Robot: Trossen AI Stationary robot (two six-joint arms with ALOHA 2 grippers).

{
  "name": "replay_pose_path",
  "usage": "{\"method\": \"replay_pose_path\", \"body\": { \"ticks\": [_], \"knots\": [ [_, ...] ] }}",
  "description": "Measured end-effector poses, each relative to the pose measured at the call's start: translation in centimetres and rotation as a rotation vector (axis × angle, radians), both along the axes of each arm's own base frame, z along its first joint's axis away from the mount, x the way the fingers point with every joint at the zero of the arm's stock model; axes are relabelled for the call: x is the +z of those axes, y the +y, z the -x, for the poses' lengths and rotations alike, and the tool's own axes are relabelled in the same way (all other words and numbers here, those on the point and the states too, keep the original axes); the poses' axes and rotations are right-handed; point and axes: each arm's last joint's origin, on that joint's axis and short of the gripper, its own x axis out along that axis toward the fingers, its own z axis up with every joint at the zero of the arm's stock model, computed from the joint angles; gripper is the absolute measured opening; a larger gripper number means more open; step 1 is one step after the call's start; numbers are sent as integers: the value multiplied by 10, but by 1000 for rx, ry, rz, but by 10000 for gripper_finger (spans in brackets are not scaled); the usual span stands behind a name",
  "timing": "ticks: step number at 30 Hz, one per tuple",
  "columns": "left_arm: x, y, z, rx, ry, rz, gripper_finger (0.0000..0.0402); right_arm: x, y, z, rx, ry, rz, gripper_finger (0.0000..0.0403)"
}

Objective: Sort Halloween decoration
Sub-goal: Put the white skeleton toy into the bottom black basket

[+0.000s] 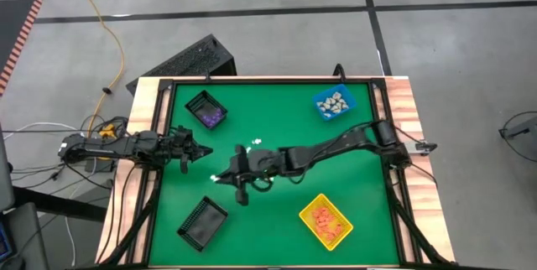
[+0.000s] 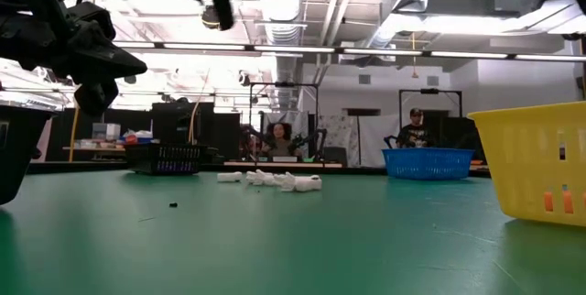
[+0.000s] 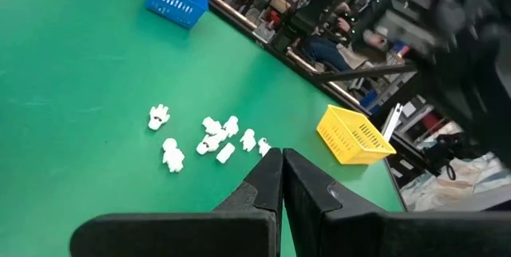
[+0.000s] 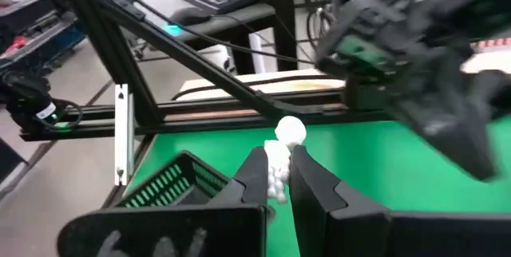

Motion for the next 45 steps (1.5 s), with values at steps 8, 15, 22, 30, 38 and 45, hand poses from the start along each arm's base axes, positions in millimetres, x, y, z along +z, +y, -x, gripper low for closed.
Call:
{"method": "replay_pose_path", "body": {
  "ticks": [8,15,22,30,38,45],
  "knots": [
    [0,0,0,-5,4,8,0,-18,23,-40,111,-19,-21,49],
    [-1,0,0,0,8,8,0,-39,48,-64,189,-26,-31,49],
    [-1,0,0,-1,9,8,0,-49,62,-64,210,50,-46,49],
    [-1,0,0,-1,10,8,0,-56,62,-62,216,140,-59,55],
    [-1,0,0,-1,10,8,0,-61,57,-62,200,188,-54,111],
    [-1,0,0,-2,10,9,0,-62,57,-61,197,198,-54,180]
  ]
}}
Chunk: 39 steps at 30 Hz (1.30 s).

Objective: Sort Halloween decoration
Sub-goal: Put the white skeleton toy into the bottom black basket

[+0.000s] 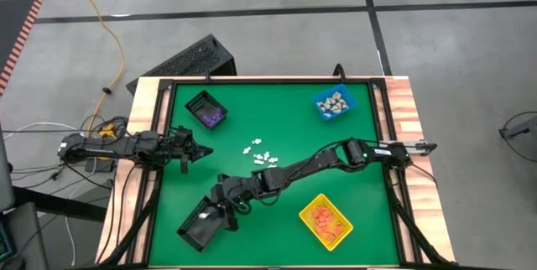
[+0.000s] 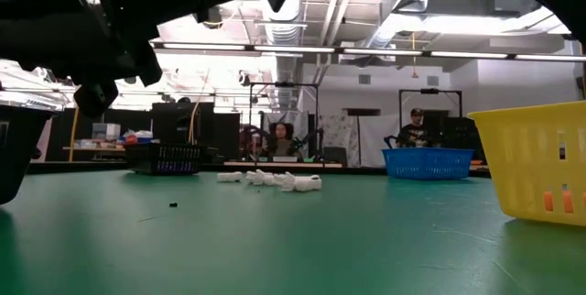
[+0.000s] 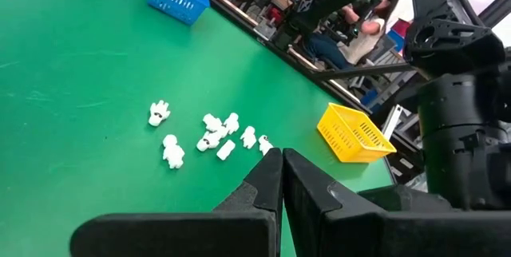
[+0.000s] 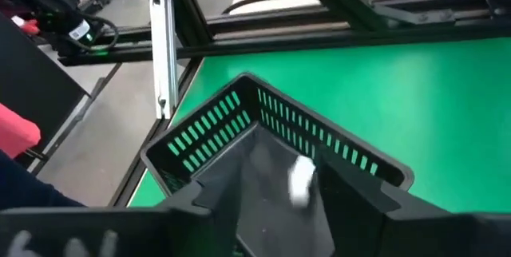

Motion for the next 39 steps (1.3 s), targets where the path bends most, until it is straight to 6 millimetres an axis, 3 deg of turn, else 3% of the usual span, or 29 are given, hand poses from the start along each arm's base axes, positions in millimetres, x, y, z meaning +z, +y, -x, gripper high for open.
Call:
{"method": "replay_pose_path", "body": {
  "ticks": [5,13,20,26,29,35,39],
  "knots": [
    [0,0,0,-1,0,0,0,2,-12,4,-61,93,21,196],
    [0,0,0,1,-3,40,0,48,-69,28,-150,253,103,186],
    [0,0,0,3,-6,81,0,90,-114,70,-186,434,218,183],
    [1,0,0,3,-11,83,0,141,-138,109,-183,399,265,182],
    [1,0,0,3,-16,71,0,157,-150,130,-209,375,255,182],
    [1,0,0,-2,-17,44,0,158,-169,162,-282,323,228,182],
    [1,0,0,-2,-19,46,0,145,-171,179,-303,245,205,182]
  ]
}}
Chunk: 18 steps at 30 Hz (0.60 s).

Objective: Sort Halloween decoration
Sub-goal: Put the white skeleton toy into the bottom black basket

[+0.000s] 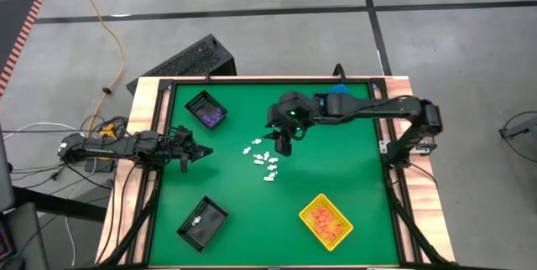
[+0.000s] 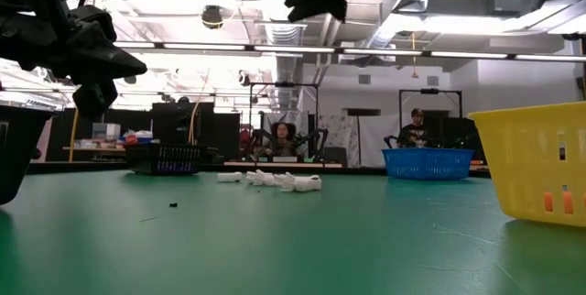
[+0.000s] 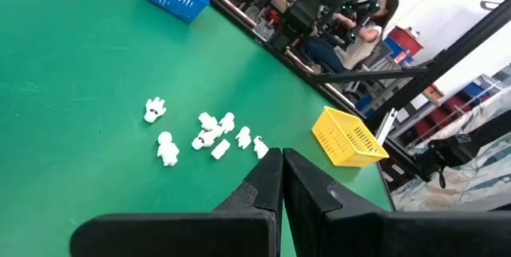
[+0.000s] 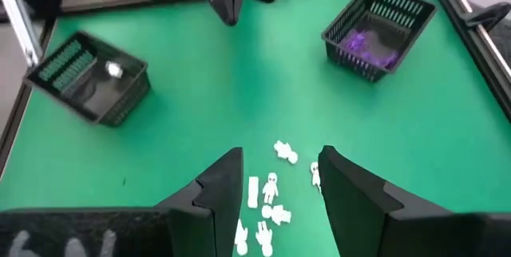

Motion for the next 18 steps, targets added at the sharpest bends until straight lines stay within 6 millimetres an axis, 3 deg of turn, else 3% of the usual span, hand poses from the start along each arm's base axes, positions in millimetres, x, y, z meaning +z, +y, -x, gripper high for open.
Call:
{"method": "replay_pose_path", "body": {
  "ticks": [8,18],
  "knots": [
    [-1,0,0,7,7,-5,0,-39,-8,6,-36,-176,-5,182],
    [-1,0,0,17,11,-6,0,-96,-13,-7,-42,-149,-31,182]
  ]
}}
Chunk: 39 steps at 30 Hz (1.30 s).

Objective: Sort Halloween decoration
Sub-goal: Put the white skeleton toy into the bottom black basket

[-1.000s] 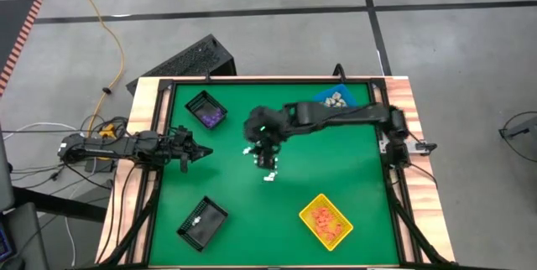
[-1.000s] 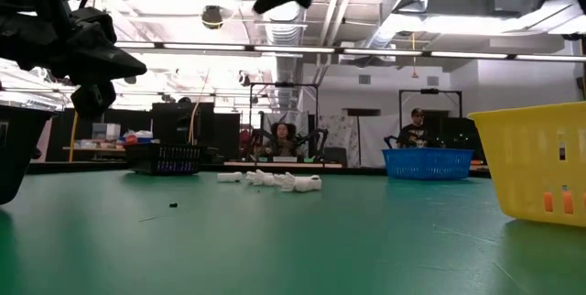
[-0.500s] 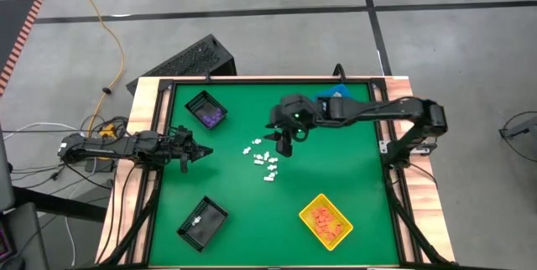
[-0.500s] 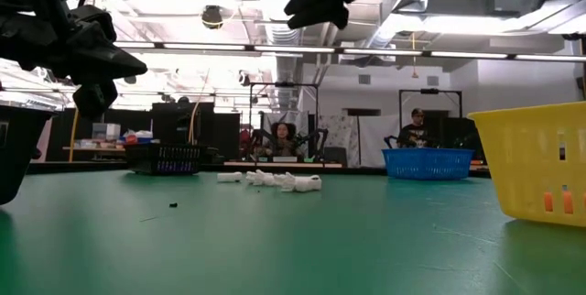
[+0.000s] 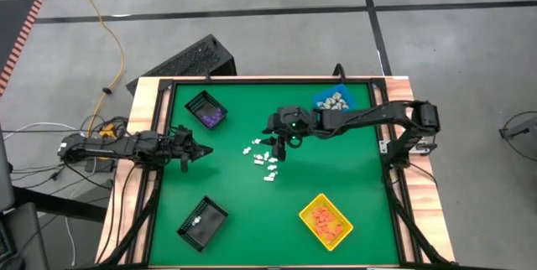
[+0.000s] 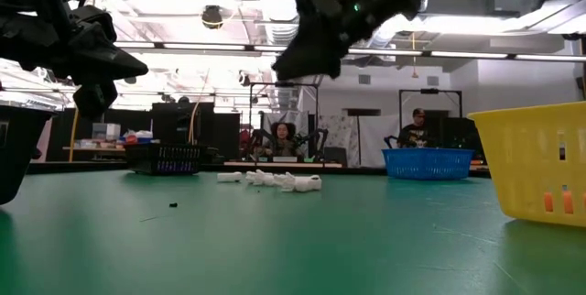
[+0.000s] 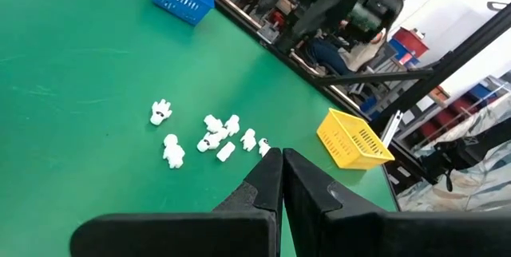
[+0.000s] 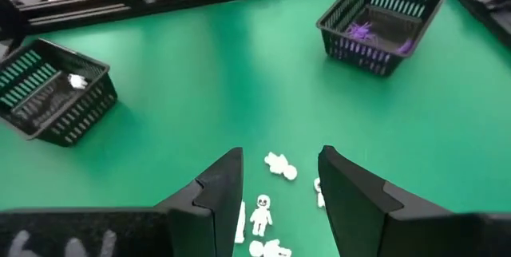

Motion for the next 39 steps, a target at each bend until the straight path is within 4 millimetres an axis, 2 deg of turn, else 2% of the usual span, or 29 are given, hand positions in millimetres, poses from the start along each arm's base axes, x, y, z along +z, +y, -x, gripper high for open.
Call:
{"method": "replay_pose_path", "body": {
  "ticks": [4,6,9,14,19,23,28,39],
  "knots": [
    [0,0,0,7,0,-1,0,-18,-4,0,-30,-51,-31,182],
    [0,0,0,10,0,-1,0,-28,-6,2,-51,-20,-48,182],
    [0,0,0,12,1,-1,0,-41,-10,-5,-65,-4,-50,182],
    [-1,1,-1,20,11,-3,0,-74,-11,-22,-52,69,-39,182],
    [-1,1,-1,20,17,-3,0,-93,-13,-41,-34,106,-15,182],
    [-1,1,-1,20,18,-2,0,-100,-16,-51,-41,130,63,182],
    [-1,1,-1,20,20,-2,0,-97,-22,-53,-48,131,177,182],
    [-1,1,-1,19,21,-14,0,-111,-35,-52,-21,170,185,182]
  ]
}}
